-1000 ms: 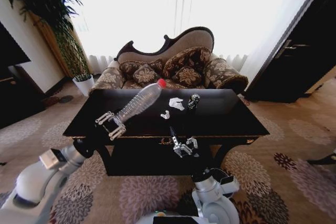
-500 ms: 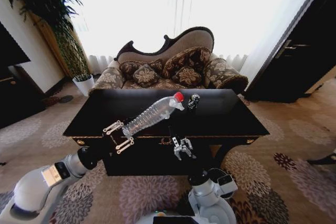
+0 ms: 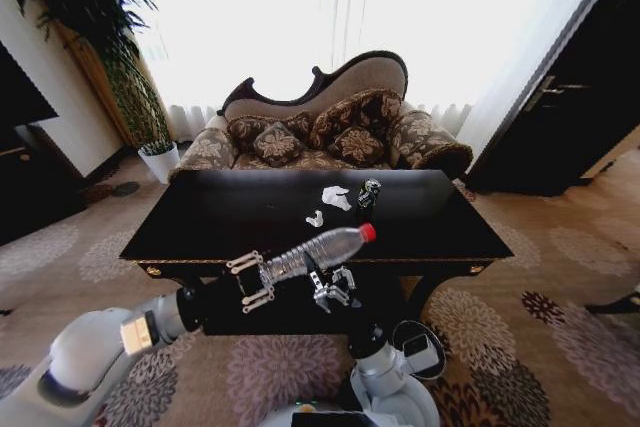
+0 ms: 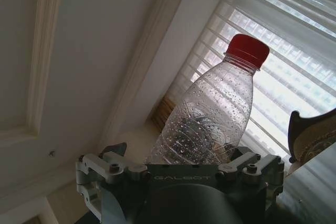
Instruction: Move to the front of the table and place the trash on the table into the trash bin.
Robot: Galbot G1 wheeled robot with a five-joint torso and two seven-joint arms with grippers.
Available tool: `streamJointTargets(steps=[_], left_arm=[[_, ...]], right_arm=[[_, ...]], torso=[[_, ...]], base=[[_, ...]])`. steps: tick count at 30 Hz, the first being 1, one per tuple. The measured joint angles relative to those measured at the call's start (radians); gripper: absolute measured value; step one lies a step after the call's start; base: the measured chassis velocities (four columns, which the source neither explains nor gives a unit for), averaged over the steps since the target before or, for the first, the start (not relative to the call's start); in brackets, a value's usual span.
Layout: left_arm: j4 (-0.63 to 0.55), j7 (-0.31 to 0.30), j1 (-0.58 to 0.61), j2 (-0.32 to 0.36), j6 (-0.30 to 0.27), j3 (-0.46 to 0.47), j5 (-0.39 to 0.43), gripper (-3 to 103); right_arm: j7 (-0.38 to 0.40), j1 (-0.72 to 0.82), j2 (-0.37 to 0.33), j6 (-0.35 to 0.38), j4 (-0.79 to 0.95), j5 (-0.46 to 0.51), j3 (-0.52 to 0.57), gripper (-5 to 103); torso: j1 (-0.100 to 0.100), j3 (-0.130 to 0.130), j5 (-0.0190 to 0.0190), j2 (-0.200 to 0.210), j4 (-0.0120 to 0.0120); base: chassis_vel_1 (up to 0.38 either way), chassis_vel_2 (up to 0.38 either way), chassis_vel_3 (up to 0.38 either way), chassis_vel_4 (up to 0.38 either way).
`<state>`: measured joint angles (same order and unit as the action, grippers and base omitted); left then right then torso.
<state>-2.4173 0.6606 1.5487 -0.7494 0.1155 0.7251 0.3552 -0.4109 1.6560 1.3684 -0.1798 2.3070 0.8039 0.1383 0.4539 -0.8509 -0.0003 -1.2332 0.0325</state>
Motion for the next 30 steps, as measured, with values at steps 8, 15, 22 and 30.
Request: streamJointTargets(steps=[8, 15, 22, 30], left_arm=[[0.014, 0.011, -0.004, -0.001, 0.000, -0.022, -0.011, 40], [0.016, 0.015, -0.008, -0.001, 0.000, -0.019, -0.011, 38], [0.008, 0.027, 0.016, -0.024, 0.001, 0.010, -0.010, 38], [0.002, 0.050, 0.072, -0.064, 0.008, 0.057, -0.023, 55]], right_arm=[[-0.006, 0.002, 0.003, -0.012, -0.009, -0.020, 0.003, 77], [-0.017, 0.002, 0.004, -0.016, -0.012, -0.022, 0.002, 59], [-0.040, 0.002, 0.004, -0.021, -0.016, -0.022, 0.007, 41], [-0.062, -0.003, 0.000, -0.026, -0.021, -0.023, 0.008, 37]], torso=[[0.000, 0.000, 0.0000, 0.000, -0.0001], [0.000, 0.000, 0.0001, 0.000, 0.0000], [0.000, 0.000, 0.0001, 0.000, 0.0000], [0.000, 0.000, 0.0001, 0.000, -0.0001]], base=[[0.000, 0.000, 0.000, 0.000], [0.000, 0.000, 0.000, 0.000], [0.000, 0.000, 0.000, 0.000], [0.000, 0.000, 0.000, 0.000]])
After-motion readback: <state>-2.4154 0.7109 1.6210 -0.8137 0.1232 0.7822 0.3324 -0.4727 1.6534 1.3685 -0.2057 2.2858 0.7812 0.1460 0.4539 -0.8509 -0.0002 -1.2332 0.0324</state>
